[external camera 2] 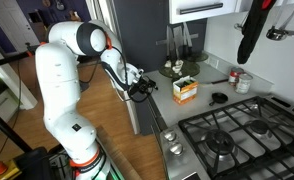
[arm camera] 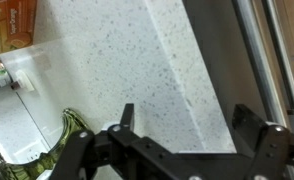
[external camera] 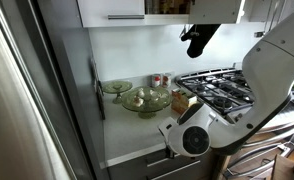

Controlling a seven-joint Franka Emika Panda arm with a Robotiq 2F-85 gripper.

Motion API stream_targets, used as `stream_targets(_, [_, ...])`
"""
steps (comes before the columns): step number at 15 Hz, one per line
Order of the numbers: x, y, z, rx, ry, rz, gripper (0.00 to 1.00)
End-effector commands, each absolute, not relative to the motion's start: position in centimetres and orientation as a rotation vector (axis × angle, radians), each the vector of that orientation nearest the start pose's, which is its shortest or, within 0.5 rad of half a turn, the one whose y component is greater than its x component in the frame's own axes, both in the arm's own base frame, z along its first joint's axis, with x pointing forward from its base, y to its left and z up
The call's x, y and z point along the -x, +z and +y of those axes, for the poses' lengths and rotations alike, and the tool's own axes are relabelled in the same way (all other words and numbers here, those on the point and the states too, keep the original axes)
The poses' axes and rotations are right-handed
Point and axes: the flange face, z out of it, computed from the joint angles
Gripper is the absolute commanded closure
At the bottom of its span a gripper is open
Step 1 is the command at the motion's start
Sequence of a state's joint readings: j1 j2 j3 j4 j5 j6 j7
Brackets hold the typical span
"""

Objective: Take the green thing out of the box and put it into the drawer then close it

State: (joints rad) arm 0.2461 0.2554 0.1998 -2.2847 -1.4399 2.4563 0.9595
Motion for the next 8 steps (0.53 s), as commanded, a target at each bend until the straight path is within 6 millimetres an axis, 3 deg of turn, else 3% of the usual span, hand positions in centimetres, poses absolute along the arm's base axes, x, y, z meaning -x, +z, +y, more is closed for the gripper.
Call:
stream_targets(1, [-45.3,25.9,21.6,-2.405,0.600,0.758,0.00])
stream_targets(8, [-41.0,29.0,20.5,-2.682,0.548,0.583,0.00])
